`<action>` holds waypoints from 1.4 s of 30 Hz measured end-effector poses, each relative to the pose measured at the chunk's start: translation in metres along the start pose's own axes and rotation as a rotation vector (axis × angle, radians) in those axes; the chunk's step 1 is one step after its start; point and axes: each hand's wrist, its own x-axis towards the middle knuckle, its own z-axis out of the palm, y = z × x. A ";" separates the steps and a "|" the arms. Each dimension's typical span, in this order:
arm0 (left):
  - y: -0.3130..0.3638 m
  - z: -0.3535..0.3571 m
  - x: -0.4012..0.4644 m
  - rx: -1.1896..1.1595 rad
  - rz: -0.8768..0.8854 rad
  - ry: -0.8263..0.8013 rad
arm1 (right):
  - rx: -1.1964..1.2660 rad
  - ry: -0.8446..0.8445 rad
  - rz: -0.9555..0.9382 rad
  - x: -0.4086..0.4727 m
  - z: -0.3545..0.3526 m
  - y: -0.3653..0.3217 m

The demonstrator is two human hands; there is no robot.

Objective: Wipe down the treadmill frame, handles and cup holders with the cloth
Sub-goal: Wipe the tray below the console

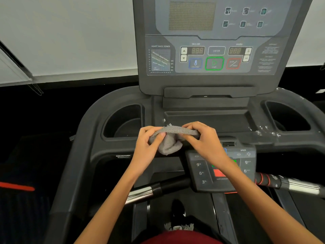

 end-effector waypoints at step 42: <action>0.068 0.029 0.059 0.143 0.254 -0.070 | -0.143 -0.146 -0.284 0.043 -0.056 0.019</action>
